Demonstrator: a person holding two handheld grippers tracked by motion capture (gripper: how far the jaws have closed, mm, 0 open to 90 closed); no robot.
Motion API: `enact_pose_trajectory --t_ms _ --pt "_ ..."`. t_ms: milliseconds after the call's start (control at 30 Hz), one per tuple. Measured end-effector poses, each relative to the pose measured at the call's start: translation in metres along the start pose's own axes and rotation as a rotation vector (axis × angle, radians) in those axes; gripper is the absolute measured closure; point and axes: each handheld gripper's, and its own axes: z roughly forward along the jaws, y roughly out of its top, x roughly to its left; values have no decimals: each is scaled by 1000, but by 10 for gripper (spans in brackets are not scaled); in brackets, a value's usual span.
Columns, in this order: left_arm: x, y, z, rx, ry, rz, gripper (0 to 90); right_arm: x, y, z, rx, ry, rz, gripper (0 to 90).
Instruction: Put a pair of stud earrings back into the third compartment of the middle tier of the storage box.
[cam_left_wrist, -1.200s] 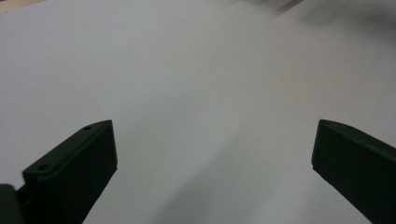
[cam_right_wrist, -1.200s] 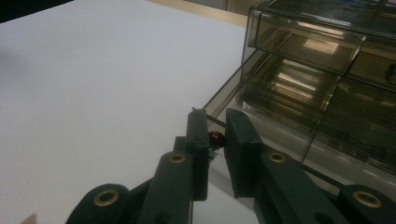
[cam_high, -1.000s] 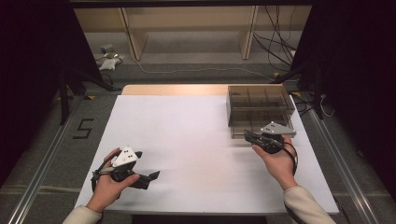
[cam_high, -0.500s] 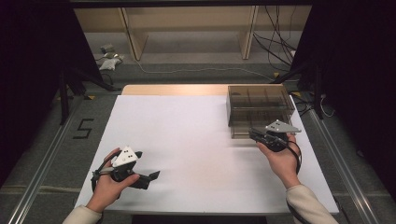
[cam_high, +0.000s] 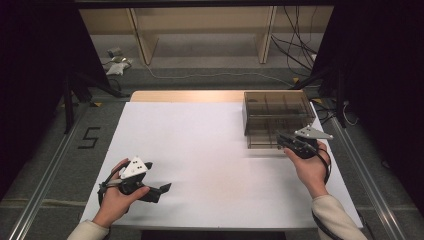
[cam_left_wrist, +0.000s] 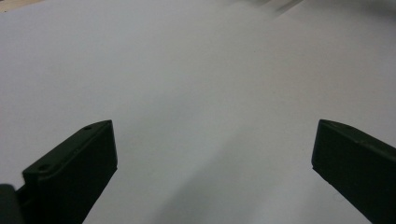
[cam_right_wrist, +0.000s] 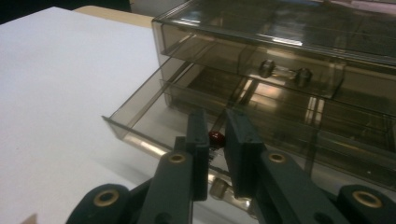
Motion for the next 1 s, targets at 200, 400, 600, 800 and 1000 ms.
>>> enact_pose_trajectory --t_ms 200,400,600,800,1000 --pt "0 0 0 0 0 1 0 -13 0 -3 -9 -30 25 807" --pt "0 0 0 1 -1 0 0 -30 -1 -8 -19 -74 58 806" --pt "0 0 0 1 0 1 0 -47 -6 -9 -7 -108 87 806" --pt "0 0 0 1 -1 0 0 -53 -7 -7 2 -134 86 806" --pt "0 0 1 2 -2 -1 0 -56 -6 -4 13 -151 71 805"
